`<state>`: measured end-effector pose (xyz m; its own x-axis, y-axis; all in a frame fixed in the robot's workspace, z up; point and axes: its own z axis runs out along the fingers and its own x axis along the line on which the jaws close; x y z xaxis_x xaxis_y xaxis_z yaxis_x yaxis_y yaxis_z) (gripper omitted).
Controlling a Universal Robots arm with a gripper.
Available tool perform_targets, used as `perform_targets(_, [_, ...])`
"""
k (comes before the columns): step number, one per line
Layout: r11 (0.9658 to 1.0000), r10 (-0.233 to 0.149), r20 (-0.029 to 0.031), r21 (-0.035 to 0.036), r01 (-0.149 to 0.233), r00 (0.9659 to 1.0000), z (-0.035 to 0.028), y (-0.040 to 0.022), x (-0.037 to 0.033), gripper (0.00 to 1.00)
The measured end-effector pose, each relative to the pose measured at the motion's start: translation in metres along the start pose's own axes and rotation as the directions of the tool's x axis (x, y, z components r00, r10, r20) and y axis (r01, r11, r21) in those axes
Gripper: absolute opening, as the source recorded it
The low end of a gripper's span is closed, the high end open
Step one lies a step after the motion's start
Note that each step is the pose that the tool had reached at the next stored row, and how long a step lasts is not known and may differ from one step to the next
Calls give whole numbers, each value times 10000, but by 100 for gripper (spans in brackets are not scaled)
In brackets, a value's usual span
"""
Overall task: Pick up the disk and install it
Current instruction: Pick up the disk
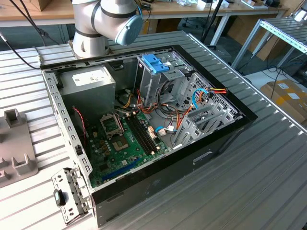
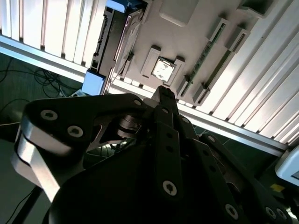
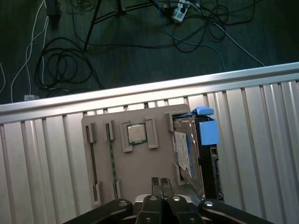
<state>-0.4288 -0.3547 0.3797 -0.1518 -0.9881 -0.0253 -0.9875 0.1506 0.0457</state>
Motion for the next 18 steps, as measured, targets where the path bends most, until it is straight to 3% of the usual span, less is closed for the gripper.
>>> perform_targets(18, [9970, -768, -35, -21, 768, 9970, 0, 0, 0, 11])
